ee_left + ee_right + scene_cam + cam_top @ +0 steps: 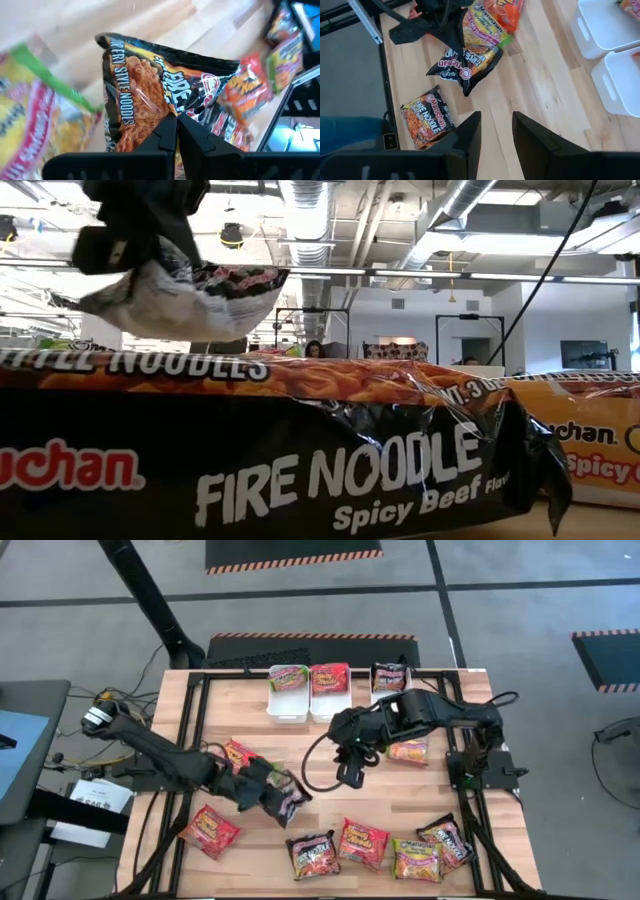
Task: Sort Maruchan noodles
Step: Put the black noodle pack into the right white bin
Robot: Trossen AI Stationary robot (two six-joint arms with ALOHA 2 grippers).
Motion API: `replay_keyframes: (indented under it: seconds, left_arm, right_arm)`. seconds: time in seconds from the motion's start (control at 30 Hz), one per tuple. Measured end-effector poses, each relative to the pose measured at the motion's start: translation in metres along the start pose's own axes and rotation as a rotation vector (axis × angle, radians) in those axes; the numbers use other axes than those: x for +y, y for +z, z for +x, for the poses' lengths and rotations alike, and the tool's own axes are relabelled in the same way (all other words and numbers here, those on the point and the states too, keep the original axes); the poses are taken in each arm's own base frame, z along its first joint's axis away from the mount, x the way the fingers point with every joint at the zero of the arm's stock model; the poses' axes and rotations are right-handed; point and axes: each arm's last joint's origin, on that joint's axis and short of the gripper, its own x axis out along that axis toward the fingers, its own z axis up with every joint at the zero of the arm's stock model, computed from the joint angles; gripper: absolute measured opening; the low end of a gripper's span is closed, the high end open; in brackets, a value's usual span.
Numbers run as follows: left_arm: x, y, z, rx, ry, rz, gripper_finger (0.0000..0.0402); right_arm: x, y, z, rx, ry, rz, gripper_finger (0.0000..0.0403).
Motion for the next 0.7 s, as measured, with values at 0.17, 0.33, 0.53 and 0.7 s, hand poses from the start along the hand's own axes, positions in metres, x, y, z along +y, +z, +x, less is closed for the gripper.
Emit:
replay_keyframes:
  seconds: [0.17,0.33,0.53,0.7]
  left_arm:
    - [0.005,0.017,-0.006,-0.015,-0.006,0.038,0.0]
    - [0.01,0.03,-0.003,-0.014,0.004,0.071,0.0]
    - [0.017,0.044,0.002,-0.003,0.017,0.091,0.0]
    - [0.022,0.054,0.004,0.006,0.022,0.101,0.0]
  right_arm:
    - [-0.01,0.004,0.001,0.013,0.015,0.028,0.0134]
    - [-0.018,0.006,0.001,0.027,0.009,0.049,0.0134]
    - [-0.022,0.005,0.003,0.057,-0.011,0.063,0.0134]
    - [-0.024,0.001,0.014,0.1,-0.031,0.081,0.0134]
